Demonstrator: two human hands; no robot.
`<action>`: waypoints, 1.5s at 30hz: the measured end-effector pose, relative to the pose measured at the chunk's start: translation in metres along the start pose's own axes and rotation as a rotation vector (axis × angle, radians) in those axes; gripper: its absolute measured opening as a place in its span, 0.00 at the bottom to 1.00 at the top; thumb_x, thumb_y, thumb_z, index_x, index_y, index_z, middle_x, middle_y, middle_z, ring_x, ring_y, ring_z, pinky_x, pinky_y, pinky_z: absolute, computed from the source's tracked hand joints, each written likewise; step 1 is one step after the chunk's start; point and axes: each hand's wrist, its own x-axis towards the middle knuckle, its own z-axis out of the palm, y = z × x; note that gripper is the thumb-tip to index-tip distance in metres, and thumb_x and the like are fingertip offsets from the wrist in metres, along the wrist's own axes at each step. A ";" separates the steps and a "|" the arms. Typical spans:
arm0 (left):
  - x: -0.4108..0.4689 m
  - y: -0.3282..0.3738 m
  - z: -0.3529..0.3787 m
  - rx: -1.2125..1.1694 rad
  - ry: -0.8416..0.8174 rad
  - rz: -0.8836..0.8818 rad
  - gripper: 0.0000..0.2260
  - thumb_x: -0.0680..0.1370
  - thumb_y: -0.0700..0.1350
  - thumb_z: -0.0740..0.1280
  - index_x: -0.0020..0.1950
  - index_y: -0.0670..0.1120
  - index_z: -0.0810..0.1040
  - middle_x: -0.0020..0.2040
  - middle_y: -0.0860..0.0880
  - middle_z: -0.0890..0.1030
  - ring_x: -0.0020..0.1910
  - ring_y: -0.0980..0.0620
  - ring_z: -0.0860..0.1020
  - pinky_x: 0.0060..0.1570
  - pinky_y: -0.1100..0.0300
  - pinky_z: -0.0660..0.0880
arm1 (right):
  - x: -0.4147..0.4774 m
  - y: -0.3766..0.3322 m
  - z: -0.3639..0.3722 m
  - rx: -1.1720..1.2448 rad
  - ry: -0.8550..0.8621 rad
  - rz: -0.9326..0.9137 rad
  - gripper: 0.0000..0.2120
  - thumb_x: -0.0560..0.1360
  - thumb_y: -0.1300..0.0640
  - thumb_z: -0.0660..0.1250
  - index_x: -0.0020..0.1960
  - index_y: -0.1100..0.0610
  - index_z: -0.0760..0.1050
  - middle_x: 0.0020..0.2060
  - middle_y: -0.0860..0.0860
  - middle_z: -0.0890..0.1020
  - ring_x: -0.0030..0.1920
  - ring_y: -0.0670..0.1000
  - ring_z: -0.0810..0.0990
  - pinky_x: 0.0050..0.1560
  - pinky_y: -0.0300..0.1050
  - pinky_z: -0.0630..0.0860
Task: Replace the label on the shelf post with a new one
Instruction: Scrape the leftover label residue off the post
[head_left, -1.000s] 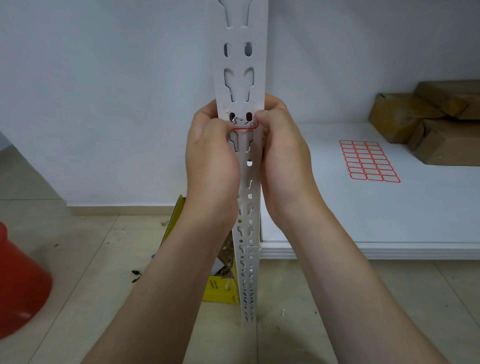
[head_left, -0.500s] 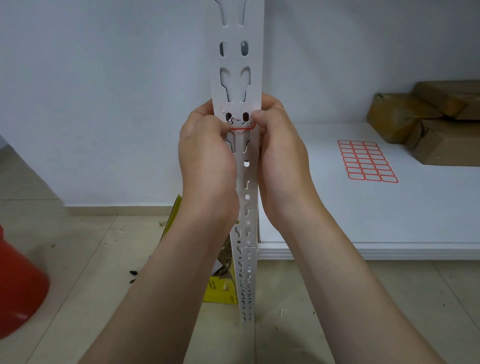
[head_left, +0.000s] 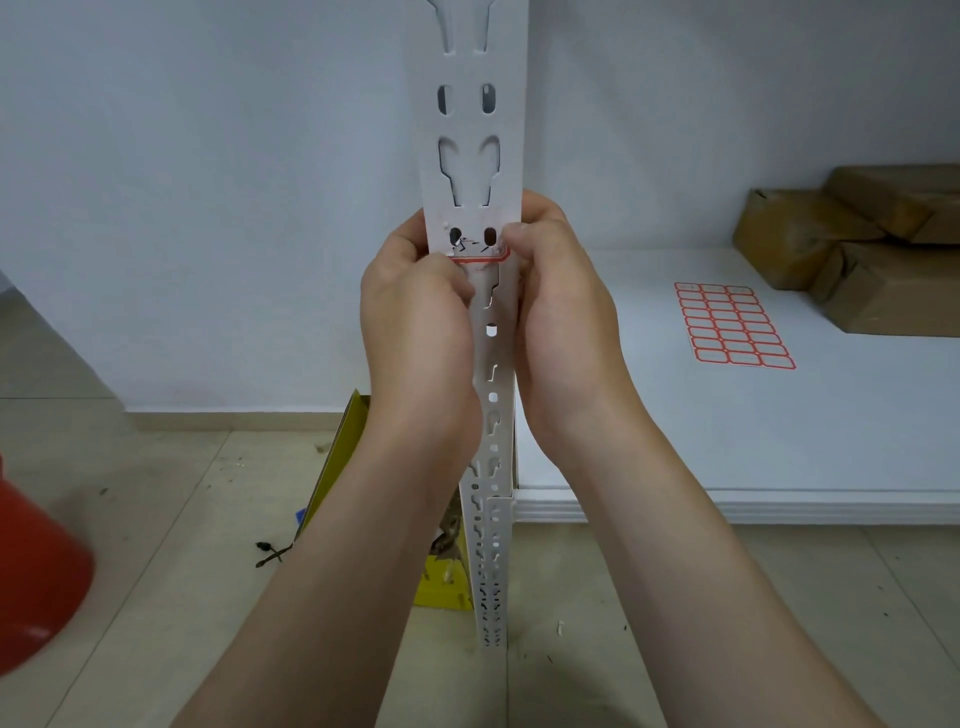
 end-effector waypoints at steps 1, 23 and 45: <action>0.001 -0.001 -0.002 -0.056 -0.022 -0.025 0.22 0.71 0.29 0.55 0.59 0.39 0.81 0.43 0.48 0.84 0.41 0.49 0.81 0.41 0.57 0.75 | 0.000 0.000 0.000 0.008 -0.007 0.003 0.13 0.71 0.52 0.61 0.51 0.47 0.80 0.49 0.50 0.88 0.44 0.51 0.84 0.45 0.48 0.75; 0.005 0.000 -0.006 -0.127 -0.105 -0.049 0.20 0.67 0.38 0.60 0.56 0.44 0.82 0.47 0.47 0.83 0.47 0.46 0.81 0.48 0.52 0.73 | 0.000 0.001 0.003 0.005 0.024 0.007 0.12 0.70 0.51 0.63 0.50 0.46 0.81 0.57 0.57 0.87 0.51 0.55 0.85 0.53 0.53 0.77; -0.010 0.008 -0.001 0.135 -0.078 0.128 0.11 0.83 0.38 0.62 0.43 0.46 0.79 0.36 0.51 0.80 0.38 0.52 0.79 0.38 0.61 0.76 | -0.007 -0.003 0.001 -0.081 0.010 -0.017 0.13 0.77 0.51 0.60 0.58 0.48 0.80 0.47 0.47 0.87 0.47 0.45 0.86 0.47 0.46 0.78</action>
